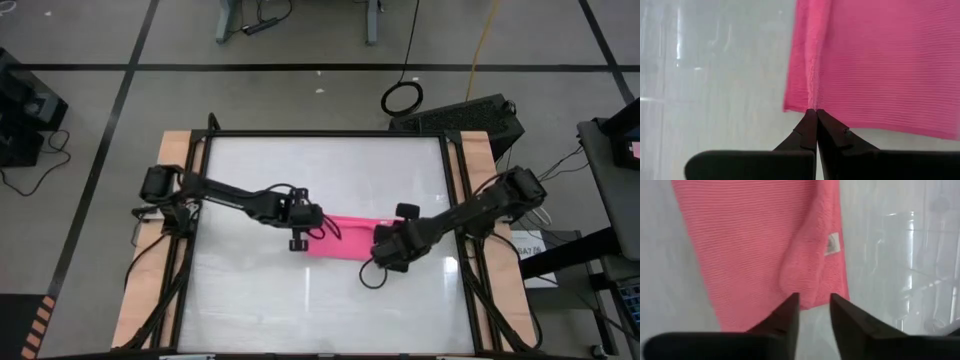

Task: Roll towel
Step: Fold the pink towel

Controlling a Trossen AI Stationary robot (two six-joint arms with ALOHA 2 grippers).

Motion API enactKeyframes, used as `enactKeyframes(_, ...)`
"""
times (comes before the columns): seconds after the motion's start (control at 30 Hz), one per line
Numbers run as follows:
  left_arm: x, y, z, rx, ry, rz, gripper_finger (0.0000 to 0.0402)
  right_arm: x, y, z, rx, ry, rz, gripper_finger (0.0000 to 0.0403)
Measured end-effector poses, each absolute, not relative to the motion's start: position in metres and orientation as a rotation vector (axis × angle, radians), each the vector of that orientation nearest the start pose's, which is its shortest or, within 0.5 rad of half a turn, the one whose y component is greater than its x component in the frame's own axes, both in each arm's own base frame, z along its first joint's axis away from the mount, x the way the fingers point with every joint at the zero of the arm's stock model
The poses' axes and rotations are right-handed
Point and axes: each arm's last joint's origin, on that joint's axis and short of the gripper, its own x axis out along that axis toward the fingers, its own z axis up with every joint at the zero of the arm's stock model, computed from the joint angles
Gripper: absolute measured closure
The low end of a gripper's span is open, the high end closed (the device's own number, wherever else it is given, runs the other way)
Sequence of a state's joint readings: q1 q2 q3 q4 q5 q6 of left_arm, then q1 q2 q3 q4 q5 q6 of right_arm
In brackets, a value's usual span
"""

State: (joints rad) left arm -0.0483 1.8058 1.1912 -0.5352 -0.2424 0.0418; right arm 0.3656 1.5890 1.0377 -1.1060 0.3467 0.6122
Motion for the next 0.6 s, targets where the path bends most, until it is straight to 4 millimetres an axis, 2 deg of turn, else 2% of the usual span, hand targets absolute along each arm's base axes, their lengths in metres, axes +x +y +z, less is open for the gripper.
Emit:
enactKeyframes(0.13,0.358,0.000,0.176,0.194,1.150,0.182,0.0396,0.236,0.081,0.206,-0.071,1.425,-0.462,0.0236)
enactKeyframes(0.23,0.359,0.002,0.176,0.189,1.138,0.188,0.0396,0.233,0.092,0.214,-0.102,1.356,-0.367,0.0217)
enactKeyframes(0.33,0.360,0.002,0.177,0.202,1.126,0.180,0.0396,0.231,0.104,0.215,-0.176,1.292,-0.313,0.0219)
enactKeyframes(0.43,0.361,0.002,0.177,0.198,1.113,0.172,0.0386,0.227,0.110,0.204,-0.203,1.278,-0.281,0.0234)
enactKeyframes(0.6,0.362,0.004,0.178,0.233,1.099,0.223,0.0325,0.215,0.107,0.175,-0.184,1.311,-0.269,0.0265)
